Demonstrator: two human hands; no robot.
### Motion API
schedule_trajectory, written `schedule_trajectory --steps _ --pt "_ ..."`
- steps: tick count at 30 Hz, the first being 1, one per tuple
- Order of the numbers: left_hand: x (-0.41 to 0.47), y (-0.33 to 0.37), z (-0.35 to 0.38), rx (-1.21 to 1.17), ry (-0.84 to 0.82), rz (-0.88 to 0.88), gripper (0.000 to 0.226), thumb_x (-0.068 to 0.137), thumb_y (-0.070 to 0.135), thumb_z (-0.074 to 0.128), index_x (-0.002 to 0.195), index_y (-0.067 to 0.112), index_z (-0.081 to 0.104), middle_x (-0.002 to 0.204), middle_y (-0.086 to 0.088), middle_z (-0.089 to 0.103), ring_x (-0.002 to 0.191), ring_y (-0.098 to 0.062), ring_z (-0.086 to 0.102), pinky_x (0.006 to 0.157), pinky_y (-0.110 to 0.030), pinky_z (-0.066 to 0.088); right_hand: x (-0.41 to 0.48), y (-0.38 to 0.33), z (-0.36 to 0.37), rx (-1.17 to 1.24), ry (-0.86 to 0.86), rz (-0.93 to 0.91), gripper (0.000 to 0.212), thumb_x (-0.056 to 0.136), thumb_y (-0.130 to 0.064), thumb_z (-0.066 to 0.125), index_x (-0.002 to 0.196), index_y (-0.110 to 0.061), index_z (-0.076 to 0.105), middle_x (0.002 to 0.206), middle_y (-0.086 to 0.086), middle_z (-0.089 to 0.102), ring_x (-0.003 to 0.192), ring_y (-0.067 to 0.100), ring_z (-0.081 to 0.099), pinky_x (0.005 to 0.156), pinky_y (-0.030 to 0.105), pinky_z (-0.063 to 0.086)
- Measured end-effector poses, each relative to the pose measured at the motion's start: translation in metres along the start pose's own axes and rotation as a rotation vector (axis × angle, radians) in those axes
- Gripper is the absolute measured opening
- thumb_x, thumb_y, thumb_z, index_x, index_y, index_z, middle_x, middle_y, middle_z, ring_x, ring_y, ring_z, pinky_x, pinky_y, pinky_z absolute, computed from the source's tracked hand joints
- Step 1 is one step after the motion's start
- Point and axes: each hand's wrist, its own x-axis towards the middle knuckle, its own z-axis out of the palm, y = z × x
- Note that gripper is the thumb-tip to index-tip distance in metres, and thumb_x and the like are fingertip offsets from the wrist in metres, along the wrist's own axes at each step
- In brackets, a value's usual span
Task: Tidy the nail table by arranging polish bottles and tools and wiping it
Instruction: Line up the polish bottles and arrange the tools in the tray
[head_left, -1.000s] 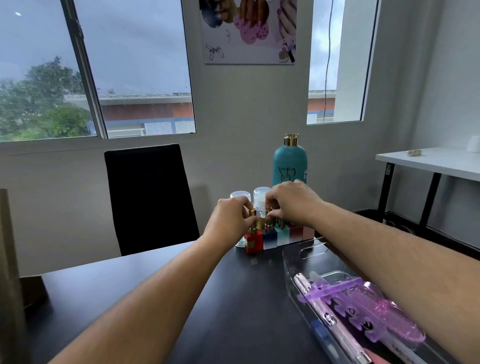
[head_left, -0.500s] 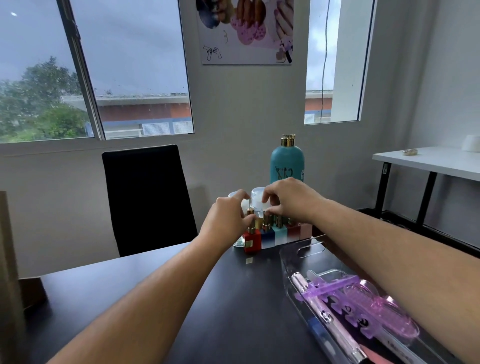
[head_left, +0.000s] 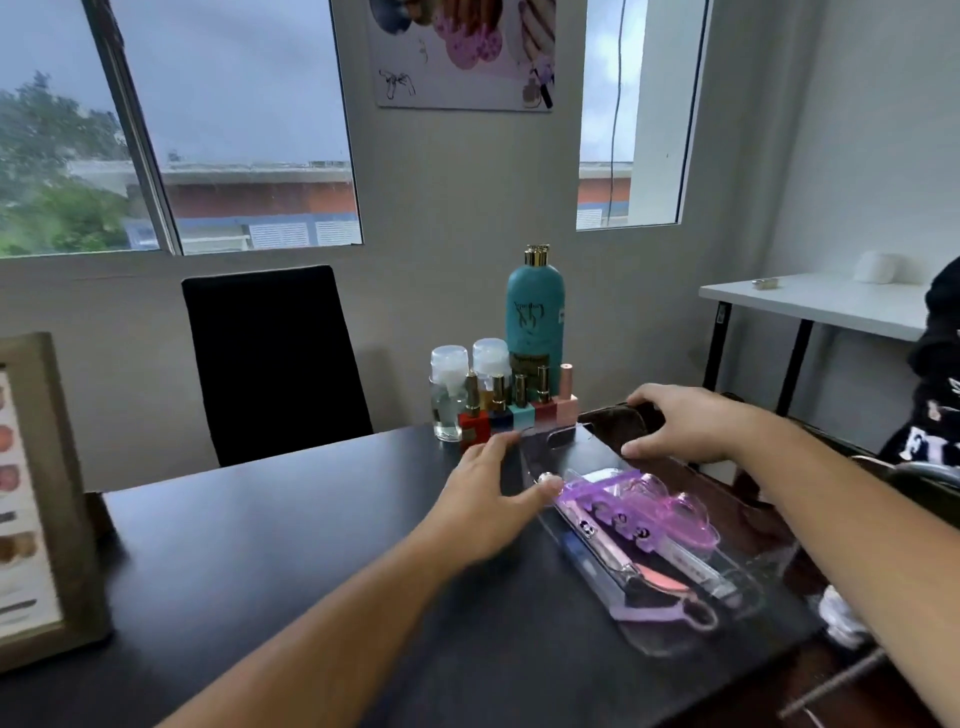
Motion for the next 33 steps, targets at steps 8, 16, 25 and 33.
schedule_trajectory --steps 8,16,25,33 --pt "-0.022 0.001 0.005 -0.326 0.05 -0.051 0.072 0.082 0.036 0.067 0.141 0.039 0.025 0.13 0.004 0.052 0.11 -0.008 0.053 0.098 -0.03 0.045 -0.032 -0.013 0.013 0.341 -0.115 0.01 0.064 0.083 -0.014 0.07 0.138 -0.01 0.037 0.111 0.019 0.059 0.086 0.03 0.069 0.073 0.049 0.059" --pt "-0.063 -0.029 -0.045 -0.361 0.112 -0.031 0.036 0.093 0.023 0.052 0.12 0.046 0.045 0.108 0.013 0.062 0.098 0.002 0.059 0.081 -0.015 0.05 -0.058 -0.059 0.036 0.351 -0.149 -0.124 0.07 0.077 -0.027 0.075 0.135 -0.015 0.038 0.109 0.012 0.059 0.087 0.026 0.067 0.071 0.044 0.06" --pt "-0.088 -0.055 -0.071 -0.549 0.197 -0.058 0.024 0.093 0.022 0.052 0.113 0.036 0.056 0.109 -0.007 0.067 0.099 -0.018 0.062 0.081 -0.023 0.052 -0.068 -0.097 0.054 0.107 0.155 -0.301 0.077 0.075 -0.043 0.074 0.14 -0.027 0.035 0.126 0.001 0.058 0.104 0.016 0.058 0.086 0.03 0.049" --pt "-0.093 -0.055 -0.071 -0.525 0.192 0.037 0.038 0.094 0.017 0.052 0.118 0.047 0.053 0.117 0.006 0.061 0.1 0.003 0.061 0.071 -0.011 0.048 -0.084 -0.152 0.056 -0.233 -0.177 -0.574 0.041 0.078 -0.032 0.074 0.117 -0.024 0.062 0.103 -0.008 0.062 0.089 0.009 0.059 0.081 0.024 0.05"
